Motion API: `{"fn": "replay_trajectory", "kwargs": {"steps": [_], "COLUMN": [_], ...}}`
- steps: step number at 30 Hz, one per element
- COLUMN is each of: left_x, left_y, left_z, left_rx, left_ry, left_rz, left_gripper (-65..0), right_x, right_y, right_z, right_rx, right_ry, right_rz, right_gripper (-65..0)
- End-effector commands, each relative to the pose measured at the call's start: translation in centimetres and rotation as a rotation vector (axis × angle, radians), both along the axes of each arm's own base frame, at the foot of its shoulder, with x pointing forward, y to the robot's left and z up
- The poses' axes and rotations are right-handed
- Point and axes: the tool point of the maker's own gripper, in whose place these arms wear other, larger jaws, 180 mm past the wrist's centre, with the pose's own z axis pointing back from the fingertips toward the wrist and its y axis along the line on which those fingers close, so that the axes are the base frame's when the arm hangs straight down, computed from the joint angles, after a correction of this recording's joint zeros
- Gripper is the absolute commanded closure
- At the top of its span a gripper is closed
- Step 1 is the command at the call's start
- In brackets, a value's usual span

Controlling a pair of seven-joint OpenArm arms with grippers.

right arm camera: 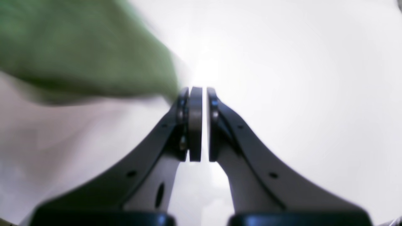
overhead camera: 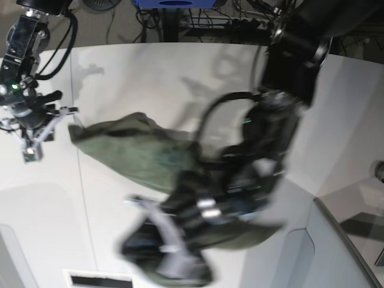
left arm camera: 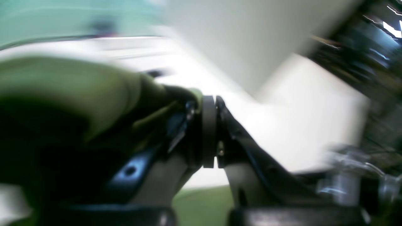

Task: Layout the t-shirt on the table in an organized manner, then fold the t-shirt properly
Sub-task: 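Lift the shirt with the left gripper and shake it out across the table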

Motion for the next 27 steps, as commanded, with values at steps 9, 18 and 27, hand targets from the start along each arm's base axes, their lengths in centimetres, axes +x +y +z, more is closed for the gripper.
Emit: {"fn": "replay_trajectory", "kwargs": {"steps": [9, 18, 27], "left_x": [-2.3, 8.8, 11.4], "left_y": [-15.6, -6.0, 15.0], "left_z": [2.1, 6.2, 9.9], "left_rx": [-0.035, -0.105, -0.111], "left_ry": [-0.174, -0.158, -0.114], "left_rz": [-0.207, 0.109, 0.467], "left_gripper": [0.0, 0.0, 0.0], "right_x": [-4.0, -4.2, -3.3], "right_y": [-4.2, -3.7, -2.9], "right_z": [-1.6, -4.2, -4.1], "right_rx": [0.031, 0.077, 0.074], "right_ry": [0.028, 0.094, 0.091], "right_rz": [-0.196, -0.193, -0.152], "right_gripper": [-2.4, -2.3, -2.3]}}
